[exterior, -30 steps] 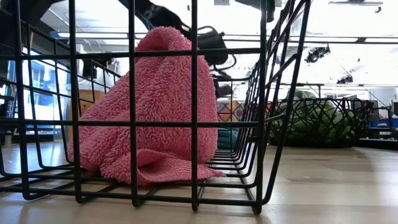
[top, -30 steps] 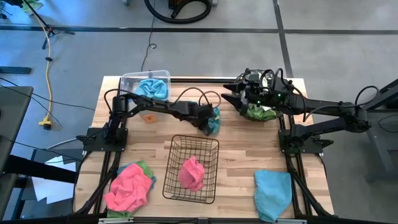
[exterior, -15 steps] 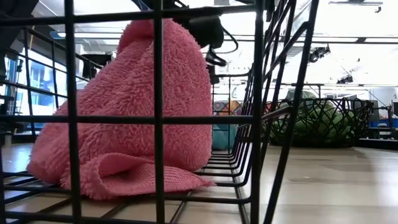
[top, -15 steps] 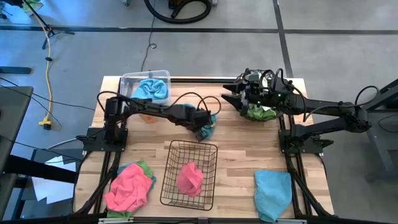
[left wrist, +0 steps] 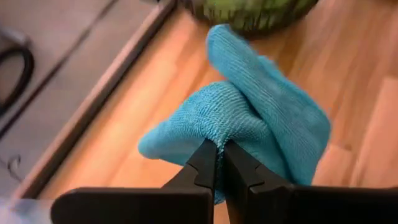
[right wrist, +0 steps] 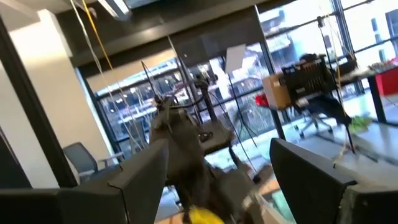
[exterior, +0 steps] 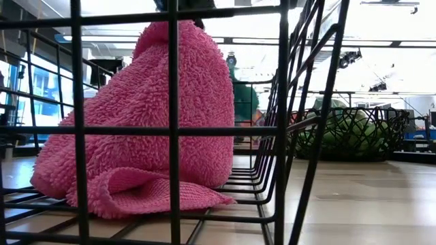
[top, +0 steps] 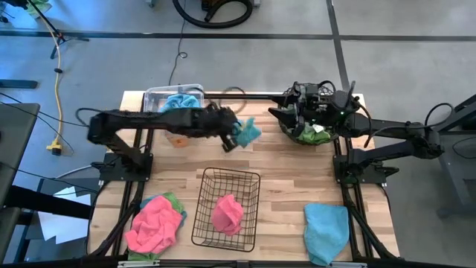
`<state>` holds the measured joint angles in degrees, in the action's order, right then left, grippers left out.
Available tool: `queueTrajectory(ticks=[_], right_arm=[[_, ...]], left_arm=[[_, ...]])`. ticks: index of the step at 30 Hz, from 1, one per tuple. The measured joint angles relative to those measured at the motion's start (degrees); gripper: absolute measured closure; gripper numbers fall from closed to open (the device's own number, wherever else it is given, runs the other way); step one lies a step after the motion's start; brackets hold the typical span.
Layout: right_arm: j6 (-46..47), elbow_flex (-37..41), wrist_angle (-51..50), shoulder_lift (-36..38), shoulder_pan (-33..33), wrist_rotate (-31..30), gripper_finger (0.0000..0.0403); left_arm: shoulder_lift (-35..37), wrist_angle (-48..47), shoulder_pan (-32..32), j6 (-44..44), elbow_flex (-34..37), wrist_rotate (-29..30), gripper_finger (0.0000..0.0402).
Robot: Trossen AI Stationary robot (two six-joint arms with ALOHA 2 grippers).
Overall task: Sort microfiber towel by color & place in baskets
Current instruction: Put the blue microfiber towel into the transparent bin
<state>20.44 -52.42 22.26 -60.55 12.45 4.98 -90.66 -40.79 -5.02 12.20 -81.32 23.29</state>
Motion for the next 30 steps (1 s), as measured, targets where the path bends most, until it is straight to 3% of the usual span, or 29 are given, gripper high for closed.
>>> queueTrajectory(ticks=[6, 9, 16, 22, 24, 30], right_arm=[[-1.32, 0.00, 2.27, 0.31, 0.00, 0.02, 0.0126], [-1.43, 0.00, 2.69, 0.31, 0.20, 0.02, 0.0126], [-1.43, 0.00, 2.69, 0.31, 0.31, -0.39, 0.0126], [-1.43, 0.00, 2.84, 0.31, 0.32, -3.44, 0.0126], [-1.43, 0.00, 2.95, 0.31, 0.31, -4.21, 0.0126], [-1.22, 0.00, 5.34, 0.31, 0.32, -4.99, 0.0126]], left_arm=[[14.23, -1.27, 0.90, -3.59, 1.44, 2.91, 0.0401], [23.49, 4.08, 1.70, -4.93, 6.93, 2.45, 0.0401], [44.92, 18.96, 3.32, -4.98, 22.92, -5.06, 0.0401], [55.79, 26.27, 1.23, -7.25, 27.91, -4.40, 0.0401], [57.16, 26.03, 0.67, -7.13, 27.67, -1.78, 0.0401], [56.25, 23.36, -2.50, -11.89, 24.25, 13.85, 0.0401]])
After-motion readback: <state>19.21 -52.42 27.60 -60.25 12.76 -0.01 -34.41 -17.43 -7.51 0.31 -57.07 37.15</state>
